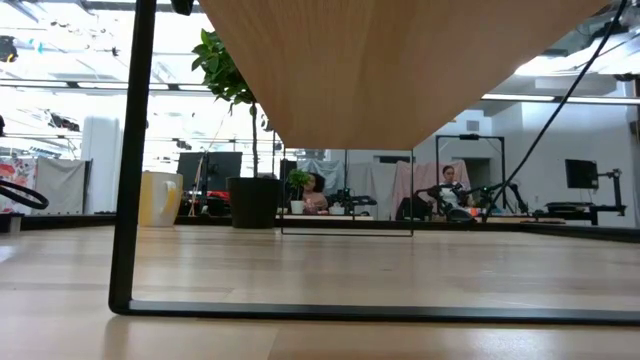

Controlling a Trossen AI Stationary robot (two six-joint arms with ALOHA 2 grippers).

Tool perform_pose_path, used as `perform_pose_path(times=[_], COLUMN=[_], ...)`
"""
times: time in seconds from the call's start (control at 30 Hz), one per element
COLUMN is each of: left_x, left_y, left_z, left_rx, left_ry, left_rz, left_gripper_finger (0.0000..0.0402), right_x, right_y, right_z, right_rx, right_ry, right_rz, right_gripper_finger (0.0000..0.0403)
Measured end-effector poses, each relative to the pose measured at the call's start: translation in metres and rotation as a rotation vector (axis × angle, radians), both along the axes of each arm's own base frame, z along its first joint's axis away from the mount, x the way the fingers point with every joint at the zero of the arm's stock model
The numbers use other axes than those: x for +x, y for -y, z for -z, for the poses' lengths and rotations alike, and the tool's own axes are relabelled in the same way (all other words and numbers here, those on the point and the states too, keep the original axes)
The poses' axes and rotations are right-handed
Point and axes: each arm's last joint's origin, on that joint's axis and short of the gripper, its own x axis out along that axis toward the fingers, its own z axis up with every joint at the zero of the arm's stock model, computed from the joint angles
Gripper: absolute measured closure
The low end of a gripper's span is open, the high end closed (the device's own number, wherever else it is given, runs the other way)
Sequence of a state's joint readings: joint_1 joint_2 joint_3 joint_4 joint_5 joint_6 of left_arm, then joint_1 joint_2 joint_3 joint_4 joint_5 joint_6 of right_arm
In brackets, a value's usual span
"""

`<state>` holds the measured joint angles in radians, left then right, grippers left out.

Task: Place coffee mugs
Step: Put the blue mug on the shelf

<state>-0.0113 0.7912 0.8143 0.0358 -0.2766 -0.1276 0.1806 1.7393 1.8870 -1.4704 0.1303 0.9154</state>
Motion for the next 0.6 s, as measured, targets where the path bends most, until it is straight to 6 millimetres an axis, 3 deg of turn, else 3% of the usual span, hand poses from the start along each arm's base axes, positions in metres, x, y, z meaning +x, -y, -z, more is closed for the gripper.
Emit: perform_pose_path(times=[0.43, 0.6], left_x=[0.0, 0.0], left_y=[0.0, 0.0], left_z=[0.0, 0.0], left_rx=[-0.012, -0.012], left_ry=[0.003, 0.003], left_rz=[0.001, 0.001], left_gripper_finger=[0.0253, 0.0253], right_x=[0.001, 0.005], right_y=[0.007, 0.012], right_z=[-0.001, -0.002], right_rx=[0.001, 0.002], right_ry=[0.011, 0.038], right_rz=[0.02, 0.025], right_gripper_finger=[0.0215, 0.0191])
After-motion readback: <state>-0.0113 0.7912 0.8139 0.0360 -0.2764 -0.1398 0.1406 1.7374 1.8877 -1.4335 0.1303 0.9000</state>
